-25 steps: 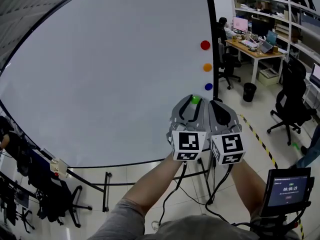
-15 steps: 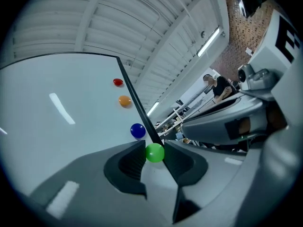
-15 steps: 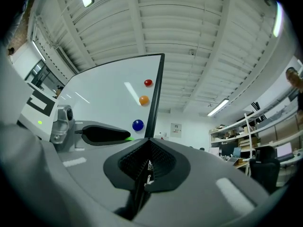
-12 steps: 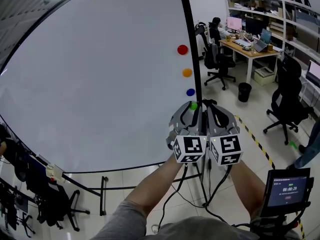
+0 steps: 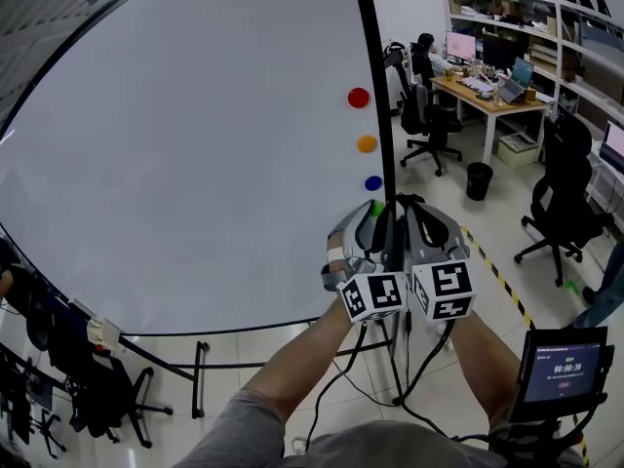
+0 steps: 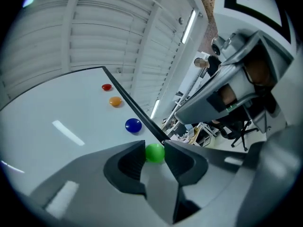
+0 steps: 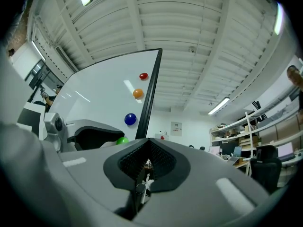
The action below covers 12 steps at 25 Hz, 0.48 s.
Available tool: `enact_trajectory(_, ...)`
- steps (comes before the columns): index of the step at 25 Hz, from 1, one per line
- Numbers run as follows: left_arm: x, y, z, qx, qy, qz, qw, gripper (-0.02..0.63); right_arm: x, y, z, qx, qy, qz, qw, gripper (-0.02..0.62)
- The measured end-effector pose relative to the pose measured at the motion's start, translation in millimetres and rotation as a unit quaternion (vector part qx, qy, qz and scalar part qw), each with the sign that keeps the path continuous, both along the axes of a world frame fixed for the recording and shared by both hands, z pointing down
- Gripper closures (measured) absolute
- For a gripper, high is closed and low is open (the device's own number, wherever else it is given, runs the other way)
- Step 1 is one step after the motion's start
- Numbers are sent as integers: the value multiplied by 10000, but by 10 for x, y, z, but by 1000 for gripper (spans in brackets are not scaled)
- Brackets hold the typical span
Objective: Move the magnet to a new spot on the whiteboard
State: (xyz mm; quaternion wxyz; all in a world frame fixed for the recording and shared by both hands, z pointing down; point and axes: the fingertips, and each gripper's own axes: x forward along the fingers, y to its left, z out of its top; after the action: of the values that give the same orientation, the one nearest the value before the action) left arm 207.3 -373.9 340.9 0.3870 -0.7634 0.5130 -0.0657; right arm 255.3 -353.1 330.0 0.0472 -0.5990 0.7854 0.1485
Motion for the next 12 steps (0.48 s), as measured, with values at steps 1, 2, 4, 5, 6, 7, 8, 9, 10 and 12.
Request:
enact_trajectory(1,-2,3,4,26,9,21,10000,477,-3,0,-7,14,7,0,10000,589)
enact_trajectory(2,-4,3,12,44,21,43,10000,476,-8,0,-12,28,14,-2,10000,589)
enact_trajectory(4,-2,-1,35,72,32,75,9999,476,-8,-5,-13,44,18,-6,10000,589)
enact_trajectory(5,2,-2,42,83,35,90,9999,476,-3,-9,-14,50,16,-7,10000,589)
enact_trajectory(6,6,-1,47,88,41,110,9999,476,1,-12,-18,58,15,-9,10000,589)
enact_trajectory(7,9,0,49,81,53,137,9999,476,2,-13,-24,67,16,-10,10000,589)
enact_trajectory(8,10,3,51,62,73,173,9998,476,0,-11,-29,76,17,-11,10000,589)
enact_trajectory(9,9,10,52,31,105,217,9997,476,-4,-8,-33,81,16,-13,10000,589)
enact_trajectory(10,2,23,51,-4,152,265,9995,476,-9,-2,-33,82,12,-19,10000,589)
enact_trajectory(12,-45,72,37,-63,319,357,9988,484,-23,16,-31,74,-10,-42,10000,589)
